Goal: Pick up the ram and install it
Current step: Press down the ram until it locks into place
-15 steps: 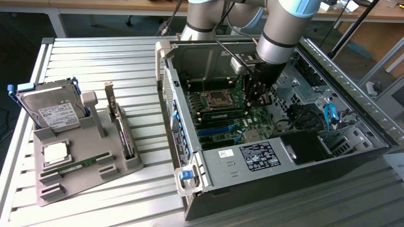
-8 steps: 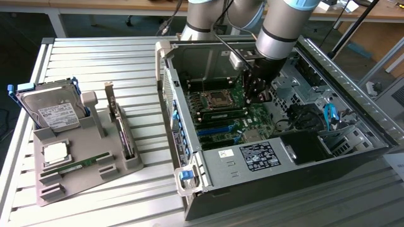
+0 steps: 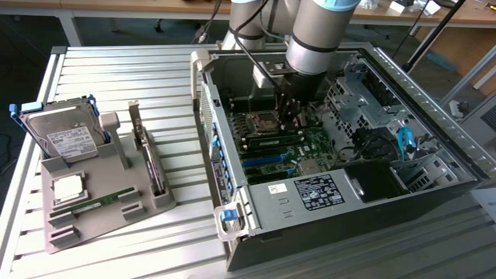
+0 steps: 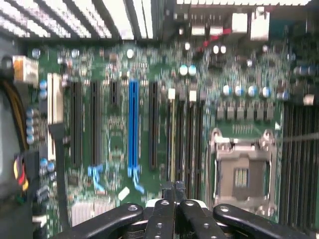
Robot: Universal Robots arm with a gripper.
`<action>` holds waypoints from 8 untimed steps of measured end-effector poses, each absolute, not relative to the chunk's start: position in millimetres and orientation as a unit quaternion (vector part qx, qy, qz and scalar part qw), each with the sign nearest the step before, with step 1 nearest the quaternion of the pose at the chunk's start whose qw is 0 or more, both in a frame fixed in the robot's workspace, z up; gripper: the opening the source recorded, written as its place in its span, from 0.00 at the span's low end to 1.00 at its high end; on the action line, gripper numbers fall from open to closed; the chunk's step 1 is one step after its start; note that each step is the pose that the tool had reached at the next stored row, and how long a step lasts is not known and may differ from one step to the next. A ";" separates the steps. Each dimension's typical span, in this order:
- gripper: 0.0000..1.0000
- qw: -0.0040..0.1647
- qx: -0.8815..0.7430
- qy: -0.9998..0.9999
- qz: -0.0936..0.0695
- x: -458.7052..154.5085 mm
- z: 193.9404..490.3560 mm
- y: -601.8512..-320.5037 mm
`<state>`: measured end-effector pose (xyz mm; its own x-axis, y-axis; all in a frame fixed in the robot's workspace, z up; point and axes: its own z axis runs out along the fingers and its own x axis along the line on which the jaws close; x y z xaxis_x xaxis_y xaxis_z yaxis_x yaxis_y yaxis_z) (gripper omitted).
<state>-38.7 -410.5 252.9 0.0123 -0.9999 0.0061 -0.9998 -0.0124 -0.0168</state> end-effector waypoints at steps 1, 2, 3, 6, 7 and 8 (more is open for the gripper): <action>0.10 0.004 -0.711 0.703 -0.008 -43.4 252.8 -410.5; 0.10 0.004 -0.711 0.703 -0.009 -47.9 252.9 -410.5; 0.10 0.004 -0.711 0.703 -0.009 -51.0 252.9 -410.5; 0.10 0.005 -0.711 0.703 -0.008 -51.2 251.3 -410.5; 0.10 0.005 -0.711 0.703 -0.008 -51.2 250.7 -410.5; 0.10 0.005 -0.711 0.703 -0.008 -51.3 250.4 -410.5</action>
